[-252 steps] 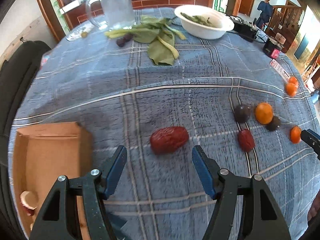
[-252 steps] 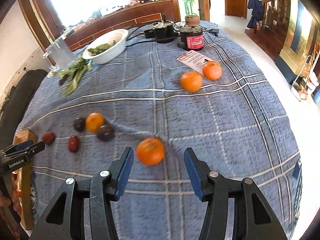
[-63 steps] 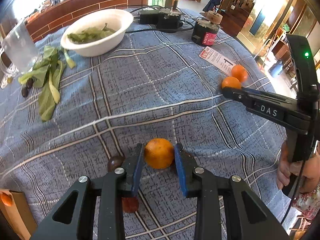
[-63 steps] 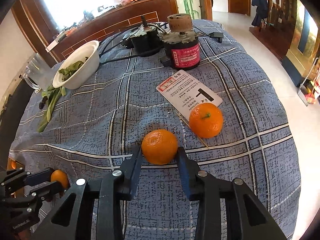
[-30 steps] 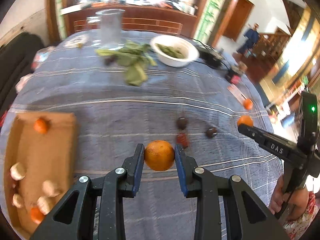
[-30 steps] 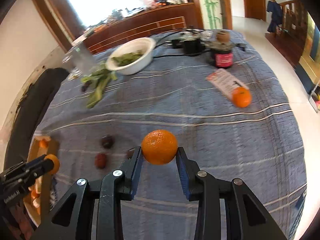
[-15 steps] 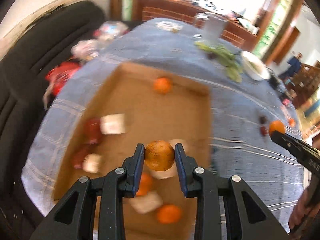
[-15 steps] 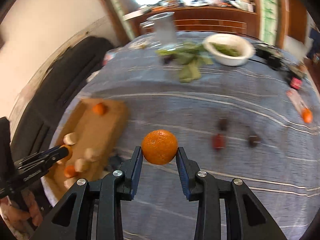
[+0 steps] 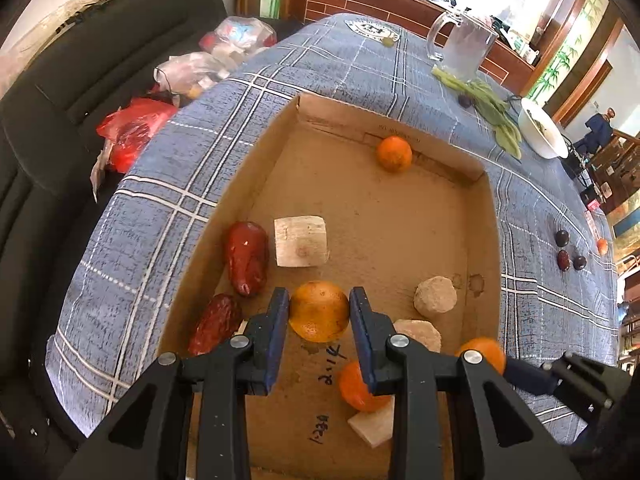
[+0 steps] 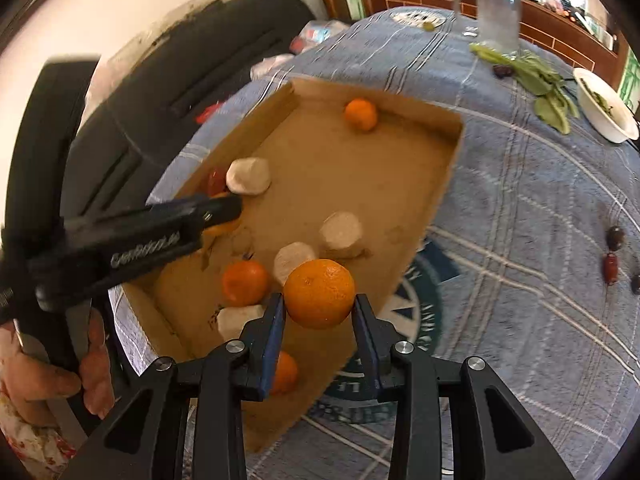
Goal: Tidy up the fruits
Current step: 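Carry both mandarins with both tools over the tray, then open both tools to drop the mandarins into the tray, then move both open tools back toward the dates on the table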
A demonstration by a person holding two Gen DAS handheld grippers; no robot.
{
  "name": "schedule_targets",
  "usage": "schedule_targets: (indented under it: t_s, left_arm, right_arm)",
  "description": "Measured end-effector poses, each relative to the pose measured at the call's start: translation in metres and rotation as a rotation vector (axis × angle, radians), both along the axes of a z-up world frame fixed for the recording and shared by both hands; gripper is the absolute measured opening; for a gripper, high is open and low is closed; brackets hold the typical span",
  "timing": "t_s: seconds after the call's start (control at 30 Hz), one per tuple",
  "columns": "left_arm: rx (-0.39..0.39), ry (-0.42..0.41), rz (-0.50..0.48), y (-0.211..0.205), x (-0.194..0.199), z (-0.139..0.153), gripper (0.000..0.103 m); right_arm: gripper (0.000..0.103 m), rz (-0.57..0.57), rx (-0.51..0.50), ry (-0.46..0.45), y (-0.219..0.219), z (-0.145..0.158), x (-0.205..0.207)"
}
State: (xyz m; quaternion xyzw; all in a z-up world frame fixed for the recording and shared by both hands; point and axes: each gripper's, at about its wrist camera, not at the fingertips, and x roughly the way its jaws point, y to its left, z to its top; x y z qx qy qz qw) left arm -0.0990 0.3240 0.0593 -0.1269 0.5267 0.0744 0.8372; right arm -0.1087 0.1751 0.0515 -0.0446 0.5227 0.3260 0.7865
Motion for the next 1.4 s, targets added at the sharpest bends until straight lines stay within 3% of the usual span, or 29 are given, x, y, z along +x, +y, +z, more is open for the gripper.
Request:
schedule_targets:
  t_s: [0.4,0.53,0.7,0.9,1.07,1.4]
  left_arm:
    - [0.043,0.028,-0.024,-0.002,0.014,0.0,0.032]
    - [0.076,0.019,-0.014,-0.002,0.015,0.007,0.057]
    - [0.11,0.017,-0.02,-0.002,0.019,0.014,0.06]
    - [0.156,0.002,-0.041,-0.01,0.023,0.022,0.06]
    - [0.196,-0.017,-0.064,-0.018,0.021,0.03,0.067]
    - [0.209,-0.003,-0.073,-0.029,0.021,0.029,0.067]
  right_arm:
    - [0.039,0.012,-0.053,-0.02,0.017,-0.008,-0.002]
    - [0.039,0.008,-0.056,-0.028,0.021,-0.007,0.001]
    - [0.051,-0.005,-0.044,-0.034,0.023,-0.003,0.004]
    - [0.051,-0.027,-0.031,-0.038,0.019,0.001,0.011]
    - [0.053,-0.052,-0.016,-0.036,0.012,0.002,0.016]
    - [0.054,-0.085,0.01,-0.032,-0.002,0.005,0.012]
